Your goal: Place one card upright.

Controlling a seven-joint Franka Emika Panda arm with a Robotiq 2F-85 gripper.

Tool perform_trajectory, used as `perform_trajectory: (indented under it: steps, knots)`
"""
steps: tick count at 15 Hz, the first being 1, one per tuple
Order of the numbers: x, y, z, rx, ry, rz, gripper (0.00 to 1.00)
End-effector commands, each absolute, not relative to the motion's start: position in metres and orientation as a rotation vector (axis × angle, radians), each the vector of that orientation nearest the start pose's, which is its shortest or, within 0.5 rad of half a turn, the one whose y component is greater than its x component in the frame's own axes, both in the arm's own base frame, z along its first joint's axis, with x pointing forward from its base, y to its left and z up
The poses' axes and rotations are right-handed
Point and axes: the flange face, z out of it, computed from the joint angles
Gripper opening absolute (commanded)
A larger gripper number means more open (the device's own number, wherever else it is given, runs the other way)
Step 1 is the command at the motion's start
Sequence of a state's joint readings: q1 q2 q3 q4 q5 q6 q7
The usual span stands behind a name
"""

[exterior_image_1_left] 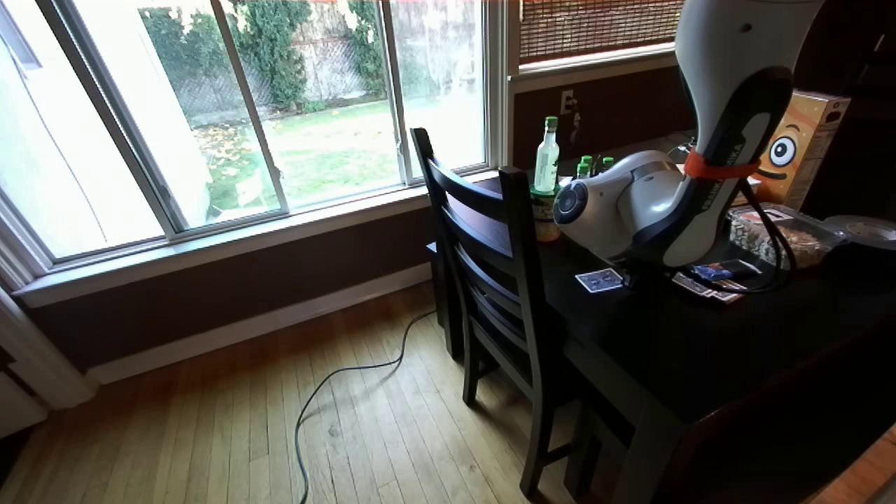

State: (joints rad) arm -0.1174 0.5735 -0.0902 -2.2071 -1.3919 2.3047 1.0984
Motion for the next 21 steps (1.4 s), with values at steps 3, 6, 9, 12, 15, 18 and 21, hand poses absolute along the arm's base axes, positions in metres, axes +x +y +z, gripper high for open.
perform_trajectory:
  steps: [3, 6, 9, 12, 15, 18, 21]
  knots:
    - [0.484, -0.127, 0.094, 2.256, -0.038, 0.02, 0.05]
    - [0.484, -0.126, 0.095, 2.254, -0.034, 0.019, 0.0]
    - [0.483, -0.123, 0.097, 2.252, -0.03, 0.02, 0.0]
    - [0.482, -0.119, 0.099, 2.248, -0.021, 0.019, 0.0]
    - [0.482, -0.117, 0.098, 2.243, -0.016, 0.018, 0.01]
    - [0.482, -0.115, 0.097, 2.241, -0.011, 0.017, 0.11]
    - [0.482, -0.114, 0.097, 2.24, -0.009, 0.02, 0.2]
